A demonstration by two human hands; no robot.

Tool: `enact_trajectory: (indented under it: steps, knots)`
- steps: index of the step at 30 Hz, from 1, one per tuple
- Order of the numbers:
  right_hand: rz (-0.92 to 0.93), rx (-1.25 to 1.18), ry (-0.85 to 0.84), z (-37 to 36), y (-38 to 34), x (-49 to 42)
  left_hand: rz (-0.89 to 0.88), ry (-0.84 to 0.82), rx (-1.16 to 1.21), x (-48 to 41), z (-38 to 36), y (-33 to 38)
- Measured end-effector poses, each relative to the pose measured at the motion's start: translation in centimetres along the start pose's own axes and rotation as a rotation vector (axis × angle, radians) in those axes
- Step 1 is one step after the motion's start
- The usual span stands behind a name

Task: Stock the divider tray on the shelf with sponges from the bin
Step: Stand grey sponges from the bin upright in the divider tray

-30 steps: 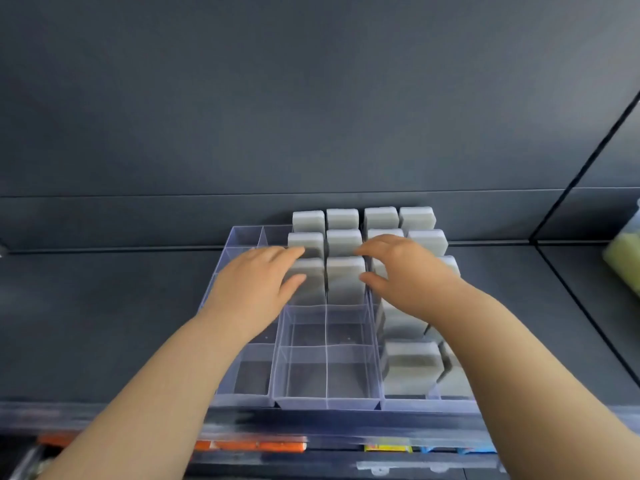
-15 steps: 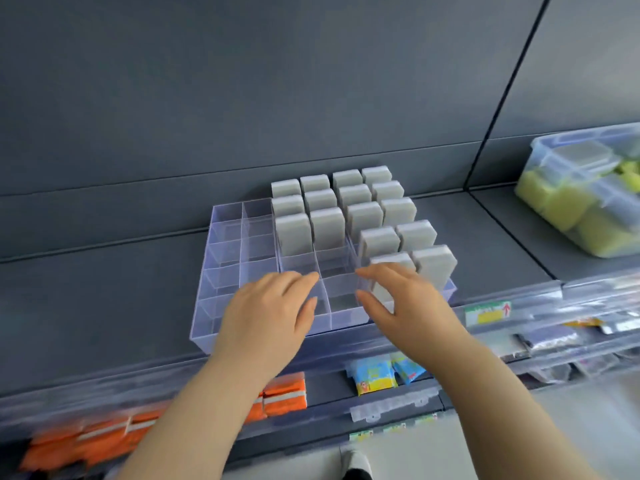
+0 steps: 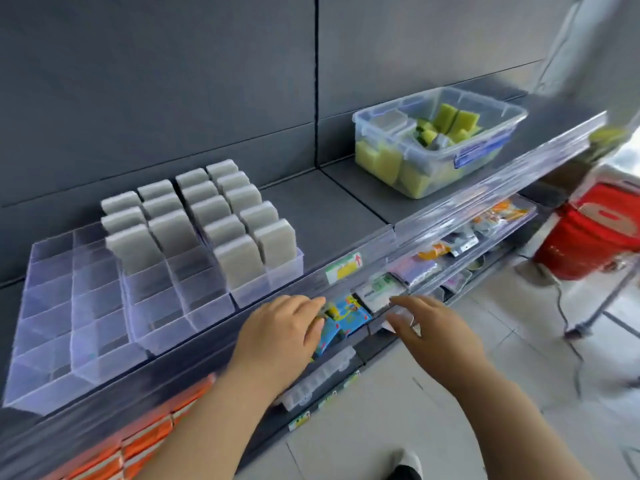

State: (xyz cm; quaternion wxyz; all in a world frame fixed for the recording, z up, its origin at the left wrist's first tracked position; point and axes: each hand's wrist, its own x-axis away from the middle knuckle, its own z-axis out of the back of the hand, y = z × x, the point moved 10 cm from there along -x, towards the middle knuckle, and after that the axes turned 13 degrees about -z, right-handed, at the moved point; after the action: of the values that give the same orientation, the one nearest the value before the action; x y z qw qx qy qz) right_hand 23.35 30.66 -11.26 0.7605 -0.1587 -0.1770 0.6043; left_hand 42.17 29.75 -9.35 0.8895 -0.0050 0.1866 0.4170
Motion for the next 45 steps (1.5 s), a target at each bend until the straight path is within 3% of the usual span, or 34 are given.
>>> enact_trajectory:
  steps: [11, 17, 25, 33, 38, 45]
  knots:
    - [-0.129, 0.028, 0.119, 16.1, 19.1, -10.2, -0.132, 0.100, 0.000, -23.6, -5.1, 11.5]
    - [-0.067, 0.002, 0.185, 23.4, 23.1, -18.3, -0.114, 0.176, -0.060, -32.9, -4.7, 13.2]
    - [0.039, -0.070, 0.160, 24.3, 22.0, -30.5, 0.028, 0.294, -0.062, -40.1, -5.9, 4.7]
    - [0.145, -0.254, 0.250, 29.0, 18.8, -41.3, 0.137, 0.252, -0.072, -46.9, -7.3, -3.0]
    - [0.341, -0.218, 0.128, 26.4, 13.2, -49.7, 0.182, 0.226, -0.140, -48.5, -7.7, -5.1]
    - [0.718, 0.060, -0.199, 17.0, 3.1, -58.1, 0.367, 0.212, -0.255, -48.7, -7.4, -5.0]
